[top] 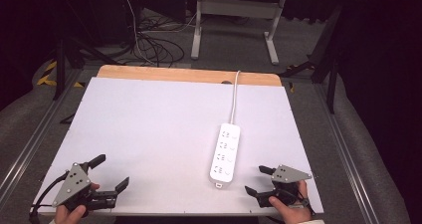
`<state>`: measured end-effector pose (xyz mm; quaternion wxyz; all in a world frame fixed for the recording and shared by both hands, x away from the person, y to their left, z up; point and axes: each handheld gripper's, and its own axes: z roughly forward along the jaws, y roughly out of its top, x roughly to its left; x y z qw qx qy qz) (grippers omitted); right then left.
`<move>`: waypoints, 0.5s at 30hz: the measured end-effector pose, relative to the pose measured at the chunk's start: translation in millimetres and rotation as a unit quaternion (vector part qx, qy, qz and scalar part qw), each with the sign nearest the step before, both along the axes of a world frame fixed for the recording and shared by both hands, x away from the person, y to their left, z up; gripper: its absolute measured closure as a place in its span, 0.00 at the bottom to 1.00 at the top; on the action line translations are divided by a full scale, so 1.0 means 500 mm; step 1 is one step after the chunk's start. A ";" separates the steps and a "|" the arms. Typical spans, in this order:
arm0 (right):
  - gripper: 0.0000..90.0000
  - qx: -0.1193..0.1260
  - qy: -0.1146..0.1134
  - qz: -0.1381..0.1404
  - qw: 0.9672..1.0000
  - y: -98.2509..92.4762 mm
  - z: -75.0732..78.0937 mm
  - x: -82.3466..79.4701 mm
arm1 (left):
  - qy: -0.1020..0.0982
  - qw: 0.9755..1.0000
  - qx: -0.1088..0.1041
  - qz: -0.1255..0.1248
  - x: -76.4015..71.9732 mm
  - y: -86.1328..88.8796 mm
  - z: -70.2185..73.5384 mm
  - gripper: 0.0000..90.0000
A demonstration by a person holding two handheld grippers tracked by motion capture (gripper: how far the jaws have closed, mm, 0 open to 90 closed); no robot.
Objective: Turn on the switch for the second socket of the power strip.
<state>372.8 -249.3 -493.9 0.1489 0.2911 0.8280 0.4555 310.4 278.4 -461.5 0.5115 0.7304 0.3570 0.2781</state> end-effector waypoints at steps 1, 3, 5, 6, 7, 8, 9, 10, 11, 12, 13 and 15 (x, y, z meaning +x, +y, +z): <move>0.17 0.003 -0.004 -0.002 1.000 -0.003 0.001 0.000 | 0.000 1.000 0.000 0.000 0.000 0.000 0.000 0.04; 0.18 0.003 -0.006 -0.011 1.000 -0.008 0.004 -0.001 | 0.003 1.000 -0.001 0.000 0.001 -0.002 0.000 0.04; 0.18 0.008 -0.009 -0.017 1.000 -0.012 0.005 -0.001 | 0.003 1.000 0.000 0.002 0.001 -0.001 0.000 0.04; 0.18 0.011 -0.009 -0.018 1.000 -0.013 0.006 -0.001 | 0.003 1.000 0.000 0.004 0.001 -0.001 0.000 0.03; 0.18 0.013 -0.010 -0.018 1.000 -0.014 0.006 0.000 | 0.004 1.000 0.002 0.005 0.001 0.000 0.001 0.03; 0.17 0.018 -0.009 -0.021 1.000 -0.014 0.006 0.000 | 0.006 1.000 0.002 0.005 0.001 0.000 0.001 0.03; 0.17 0.022 -0.008 -0.022 0.999 -0.014 0.006 0.000 | 0.006 1.000 0.002 0.004 0.001 0.000 0.002 0.03; 0.16 0.023 -0.007 -0.021 0.999 -0.015 0.006 0.000 | 0.007 1.000 0.002 0.003 0.001 0.000 0.002 0.03; 0.16 0.025 -0.007 -0.021 0.999 -0.014 0.007 0.000 | 0.009 1.000 0.001 0.002 0.001 0.000 0.002 0.03; 0.16 0.027 -0.007 -0.021 0.999 -0.013 0.007 -0.001 | 0.009 1.000 0.000 0.001 0.001 -0.001 0.002 0.03; 0.16 0.029 -0.006 -0.020 0.999 -0.013 0.007 -0.001 | 0.010 1.000 0.000 0.000 0.001 -0.001 0.002 0.03; 0.16 0.025 -0.008 -0.019 0.999 -0.012 0.007 -0.001 | 0.009 1.000 0.000 0.001 0.001 -0.001 0.002 0.03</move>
